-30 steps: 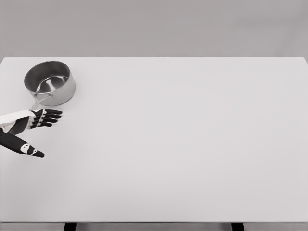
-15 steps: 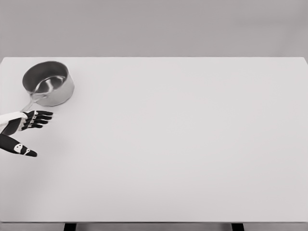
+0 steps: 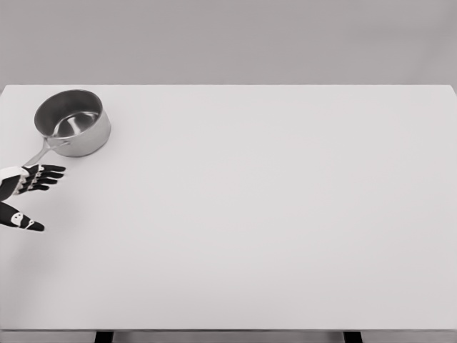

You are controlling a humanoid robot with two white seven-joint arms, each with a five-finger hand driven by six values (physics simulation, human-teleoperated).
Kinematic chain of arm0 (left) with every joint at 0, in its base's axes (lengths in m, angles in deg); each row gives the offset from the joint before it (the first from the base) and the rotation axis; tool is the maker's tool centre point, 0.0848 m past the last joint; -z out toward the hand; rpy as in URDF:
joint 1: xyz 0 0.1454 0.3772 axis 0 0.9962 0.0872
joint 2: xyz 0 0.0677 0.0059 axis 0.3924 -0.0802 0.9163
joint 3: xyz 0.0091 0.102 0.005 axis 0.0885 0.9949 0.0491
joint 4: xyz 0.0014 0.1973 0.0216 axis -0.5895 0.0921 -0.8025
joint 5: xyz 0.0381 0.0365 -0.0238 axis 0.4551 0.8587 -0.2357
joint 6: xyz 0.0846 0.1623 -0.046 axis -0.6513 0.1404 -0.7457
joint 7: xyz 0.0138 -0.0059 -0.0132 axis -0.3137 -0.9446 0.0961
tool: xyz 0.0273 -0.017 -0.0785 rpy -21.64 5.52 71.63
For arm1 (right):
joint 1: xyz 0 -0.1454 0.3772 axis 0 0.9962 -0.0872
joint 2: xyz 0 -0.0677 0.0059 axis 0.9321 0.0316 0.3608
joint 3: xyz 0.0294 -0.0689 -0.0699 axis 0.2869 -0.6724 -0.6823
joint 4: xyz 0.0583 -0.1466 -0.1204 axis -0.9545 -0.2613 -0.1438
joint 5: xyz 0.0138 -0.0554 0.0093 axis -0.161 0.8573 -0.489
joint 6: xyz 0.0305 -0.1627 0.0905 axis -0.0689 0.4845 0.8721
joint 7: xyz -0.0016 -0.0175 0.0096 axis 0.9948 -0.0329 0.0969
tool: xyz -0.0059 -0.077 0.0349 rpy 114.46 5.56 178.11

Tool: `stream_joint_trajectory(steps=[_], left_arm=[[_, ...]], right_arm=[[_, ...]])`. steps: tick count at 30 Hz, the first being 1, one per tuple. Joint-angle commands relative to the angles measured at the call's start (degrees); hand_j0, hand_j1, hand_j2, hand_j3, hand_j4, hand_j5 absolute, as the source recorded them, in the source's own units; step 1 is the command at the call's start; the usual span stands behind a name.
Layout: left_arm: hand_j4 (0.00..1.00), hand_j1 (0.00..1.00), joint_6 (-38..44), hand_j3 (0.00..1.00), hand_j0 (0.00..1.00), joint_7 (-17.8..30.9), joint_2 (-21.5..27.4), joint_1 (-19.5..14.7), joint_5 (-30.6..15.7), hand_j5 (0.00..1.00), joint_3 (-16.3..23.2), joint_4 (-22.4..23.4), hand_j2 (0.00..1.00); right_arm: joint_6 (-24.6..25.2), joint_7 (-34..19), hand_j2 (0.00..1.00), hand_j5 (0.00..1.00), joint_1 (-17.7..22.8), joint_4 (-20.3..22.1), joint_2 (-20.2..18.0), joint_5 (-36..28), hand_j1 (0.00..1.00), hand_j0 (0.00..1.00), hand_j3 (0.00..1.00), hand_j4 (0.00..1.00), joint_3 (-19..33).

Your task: Rotate pot handle

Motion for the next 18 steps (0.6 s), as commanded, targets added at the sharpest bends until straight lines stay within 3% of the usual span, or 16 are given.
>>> stream_joint_trajectory(steps=[1,18], left_arm=[[1.0,1.0,0.0,1.0,1.0,0.0,0.1,0.0,0.3,1.0,-0.1,0.7,1.0],[1.0,1.0,0.0,1.0,1.0,0.0,0.0,-3.1,5.4,1.0,-0.1,3.3,1.0]], right_arm=[[0.0,0.0,1.0,1.0,0.0,0.0,0.0,0.0,1.0,1.0,1.0,1.0,0.0],[0.0,0.0,1.0,1.0,0.0,-0.1,0.0,0.0,1.0,1.0,1.0,1.0,0.0]])
